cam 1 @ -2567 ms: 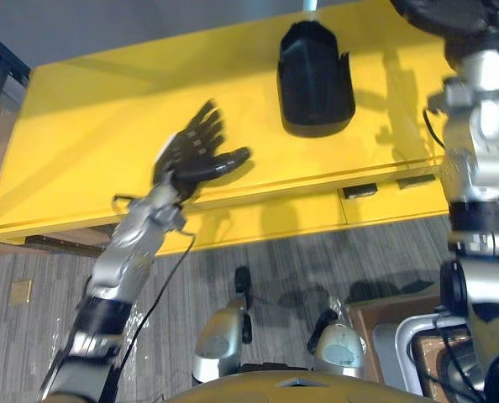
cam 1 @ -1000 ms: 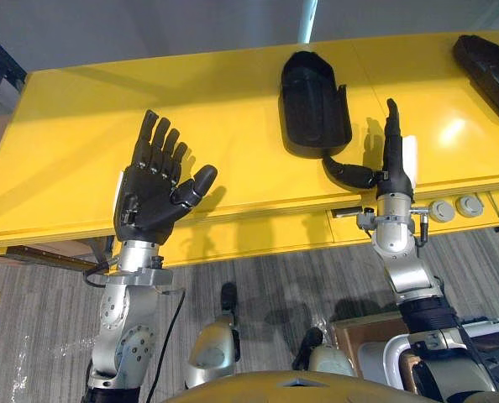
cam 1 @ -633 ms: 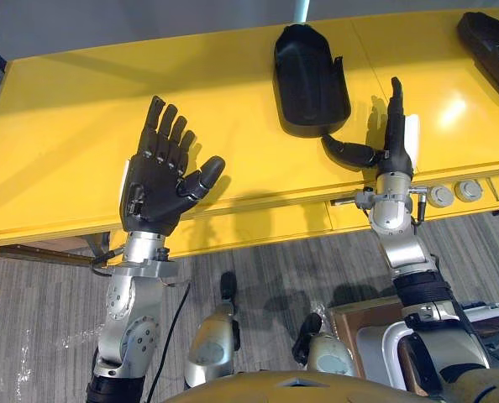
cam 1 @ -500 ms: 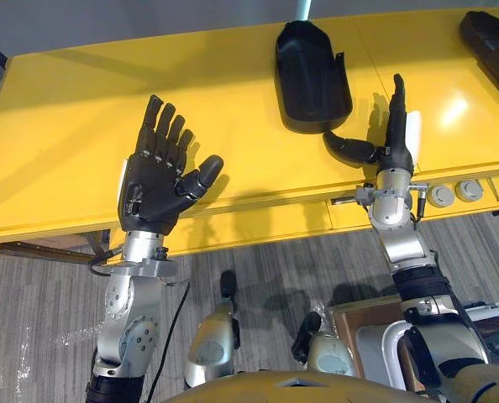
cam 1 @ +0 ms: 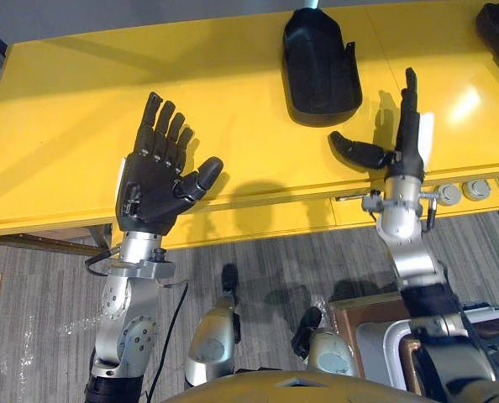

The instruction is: Walk over and take three plastic housings, then place them on the shelf

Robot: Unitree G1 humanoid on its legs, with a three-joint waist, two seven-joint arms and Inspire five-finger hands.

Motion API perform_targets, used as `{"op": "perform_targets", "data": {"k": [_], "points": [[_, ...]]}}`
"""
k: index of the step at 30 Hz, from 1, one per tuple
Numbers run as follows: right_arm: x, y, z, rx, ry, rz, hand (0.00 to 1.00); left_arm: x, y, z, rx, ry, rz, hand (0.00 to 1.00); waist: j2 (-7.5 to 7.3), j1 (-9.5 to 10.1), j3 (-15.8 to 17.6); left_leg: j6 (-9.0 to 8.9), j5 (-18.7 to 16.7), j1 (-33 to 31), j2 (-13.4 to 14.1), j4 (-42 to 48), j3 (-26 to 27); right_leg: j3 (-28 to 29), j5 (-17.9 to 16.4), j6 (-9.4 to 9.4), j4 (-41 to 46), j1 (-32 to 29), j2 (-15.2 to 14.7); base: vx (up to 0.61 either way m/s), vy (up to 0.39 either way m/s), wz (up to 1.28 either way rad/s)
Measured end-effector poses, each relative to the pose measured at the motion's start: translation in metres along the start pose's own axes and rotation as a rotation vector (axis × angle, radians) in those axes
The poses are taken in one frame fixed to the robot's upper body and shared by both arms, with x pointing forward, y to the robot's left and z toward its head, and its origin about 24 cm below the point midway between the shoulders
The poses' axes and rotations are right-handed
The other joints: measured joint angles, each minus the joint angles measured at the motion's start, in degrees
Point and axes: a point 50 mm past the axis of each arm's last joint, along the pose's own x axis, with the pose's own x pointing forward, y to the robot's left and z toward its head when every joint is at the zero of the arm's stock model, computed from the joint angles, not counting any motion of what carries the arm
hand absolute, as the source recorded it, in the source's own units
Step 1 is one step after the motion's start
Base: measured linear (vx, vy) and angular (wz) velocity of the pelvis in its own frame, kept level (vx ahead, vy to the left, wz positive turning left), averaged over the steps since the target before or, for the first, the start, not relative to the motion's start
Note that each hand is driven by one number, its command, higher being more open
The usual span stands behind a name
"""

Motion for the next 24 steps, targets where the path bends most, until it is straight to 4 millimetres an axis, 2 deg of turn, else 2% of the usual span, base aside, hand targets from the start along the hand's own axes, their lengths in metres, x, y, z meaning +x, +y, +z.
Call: {"op": "perform_targets", "data": {"k": [2, 3, 6, 9, 12, 13, 16, 17, 21, 24], "points": [[-0.020, -0.010, -0.003, 0.021, 0.018, -0.036, 1.00, -0.001, -0.001, 0.001, -0.001, -0.012, -0.024, 1.00, -0.16, -1.15, -0.21, 0.11, -0.63, 1.76, -0.40, -0.02, 0.58, 0.19, 0.18, 0.27, -1.13, 1.99, -0.05, 0.08, -0.047, -0.09], [-0.024, -0.012, -0.003, 0.024, 0.025, -0.047, 1.00, -0.001, -0.001, 0.002, -0.002, -0.019, -0.035, 1.00, -0.20, -1.44, -0.40, 0.01, -0.82, 2.11, -0.56, -0.04, 0.90, 0.50, 0.18, 0.27, -1.24, 2.19, -0.08, 0.06, -0.028, -0.24], [-0.040, -0.021, -0.012, 0.017, 0.088, -0.098, 1.00, -0.001, -0.007, 0.000, -0.030, -0.030, -0.095, 1.00, -0.58, -2.67, -3.44, -0.02, -1.96, 3.66, -0.38, -0.19, 3.22, 2.51, 0.92, 0.50, -3.13, 3.01, 0.19, 0.04, -0.025, -0.37], [-0.056, -0.025, -0.014, 0.072, 0.149, -0.139, 1.00, -0.001, -0.020, -0.002, -0.142, -0.047, -0.163, 1.00, -0.93, -3.73, -5.40, -0.24, -3.22, 6.32, 0.22, -0.19, 6.67, 5.66, 1.89, 0.46, -4.96, 4.16, 0.56, 0.05, -0.026, -0.57], [-0.075, -0.027, -0.016, 0.133, 0.233, -0.169, 1.00, 0.001, -0.044, -0.009, -0.267, -0.049, -0.247, 1.00, -1.06, -5.66, -7.32, -0.55, -4.29, 8.42, 0.72, -0.19, 10.97, 9.82, 3.13, 0.24, -6.44, 3.95, 1.17, 0.03, -0.003, -0.79], [-0.086, -0.028, -0.021, 0.141, 0.290, -0.170, 1.00, 0.000, -0.056, -0.017, -0.312, -0.018, -0.281, 1.00, -1.23, -6.91, -8.11, -0.81, -4.91, 9.48, 1.36, -0.21, 13.66, 12.51, 3.69, 0.17, -7.19, 3.60, 1.69, 0.00, -0.004, -0.92], [-0.107, -0.033, -0.030, 0.141, 0.386, -0.154, 1.00, -0.001, -0.074, -0.026, -0.362, 0.027, -0.346, 1.00, -1.38, -8.82, -9.09, -1.42, -6.02, 11.03, 2.27, -0.21, 18.47, 17.07, 4.60, -0.15, -8.29, 2.19, 2.77, -0.01, -0.001, -1.02], [-0.119, -0.039, -0.032, 0.144, 0.439, -0.145, 1.00, 0.000, -0.082, -0.032, -0.387, 0.052, -0.377, 1.00, -1.20, -10.18, -10.00, -2.23, -6.68, 11.38, 2.79, -0.21, 20.97, 19.83, 5.29, -0.64, -9.11, 0.78, 3.56, -0.01, -0.013, -0.98], [-0.138, -0.058, -0.028, 0.132, 0.484, -0.133, 1.00, 0.013, -0.092, -0.049, -0.394, 0.109, -0.399, 1.00, -1.04, -14.06, -10.81, -3.44, -7.67, 13.11, 4.27, -0.18, 27.40, 26.10, 6.21, -0.52, -10.09, -1.44, 5.60, 0.01, -0.034, -1.02], [-0.149, -0.070, -0.025, 0.156, 0.518, -0.155, 1.00, 0.020, -0.105, -0.057, -0.361, 0.144, -0.423, 1.00, -1.31, -17.21, -11.76, -4.38, -8.04, 14.25, 5.78, 0.07, 32.72, 31.17, 8.38, -1.23, -11.27, -3.26, 7.99, 0.06, -0.063, -0.81]]}}
